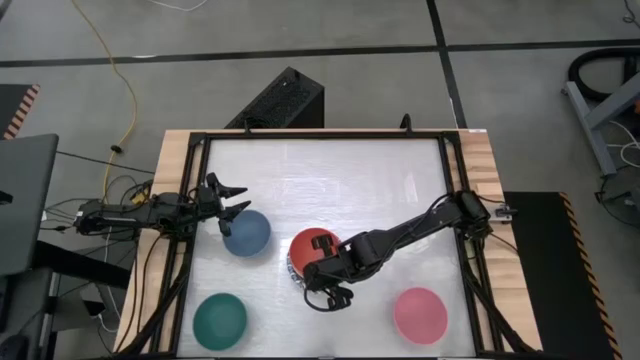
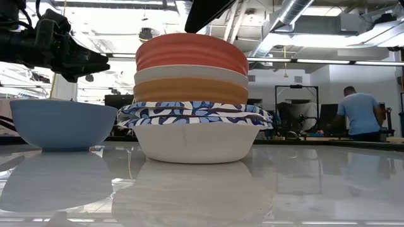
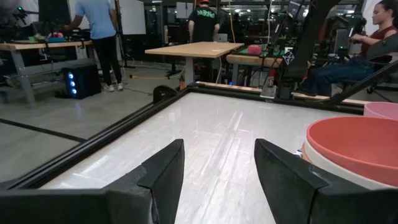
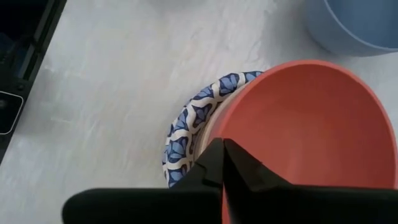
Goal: Nest bowls inside each other by size order
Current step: Stack the blue bowl into the red bowl
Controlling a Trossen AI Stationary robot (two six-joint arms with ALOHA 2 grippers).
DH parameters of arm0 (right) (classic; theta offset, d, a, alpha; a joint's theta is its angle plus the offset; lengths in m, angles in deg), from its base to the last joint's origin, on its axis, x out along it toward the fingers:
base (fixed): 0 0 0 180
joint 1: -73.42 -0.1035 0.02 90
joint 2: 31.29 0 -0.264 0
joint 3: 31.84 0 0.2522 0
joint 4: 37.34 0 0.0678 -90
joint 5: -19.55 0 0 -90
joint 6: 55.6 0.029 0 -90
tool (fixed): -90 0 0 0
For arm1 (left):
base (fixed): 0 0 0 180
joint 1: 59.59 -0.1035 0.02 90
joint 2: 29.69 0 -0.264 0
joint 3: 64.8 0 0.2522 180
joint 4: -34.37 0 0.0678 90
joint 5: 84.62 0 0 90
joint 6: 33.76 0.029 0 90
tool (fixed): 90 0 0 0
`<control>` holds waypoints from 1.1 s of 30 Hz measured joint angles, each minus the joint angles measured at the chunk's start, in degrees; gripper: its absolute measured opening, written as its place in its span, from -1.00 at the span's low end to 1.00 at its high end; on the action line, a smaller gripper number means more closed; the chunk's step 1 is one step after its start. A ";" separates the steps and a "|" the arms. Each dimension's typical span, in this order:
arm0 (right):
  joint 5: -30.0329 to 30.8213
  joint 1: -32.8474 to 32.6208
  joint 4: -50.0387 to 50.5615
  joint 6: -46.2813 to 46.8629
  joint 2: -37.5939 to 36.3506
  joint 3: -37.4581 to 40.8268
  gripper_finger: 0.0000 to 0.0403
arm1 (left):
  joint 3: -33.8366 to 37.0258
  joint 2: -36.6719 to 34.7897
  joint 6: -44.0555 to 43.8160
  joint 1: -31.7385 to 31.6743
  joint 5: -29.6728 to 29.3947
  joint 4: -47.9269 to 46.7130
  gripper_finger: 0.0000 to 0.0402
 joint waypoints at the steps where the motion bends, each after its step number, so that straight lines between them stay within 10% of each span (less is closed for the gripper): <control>1: 0.01 0.16 -0.01 0.00 0.00 0.00 -0.93 | 0.00 0.00 0.00 0.00 0.00 0.00 -0.08; 33: 0.15 0.89 -0.02 3.73 0.00 0.00 -0.93 | -0.02 0.02 0.00 0.00 0.00 -0.01 -0.08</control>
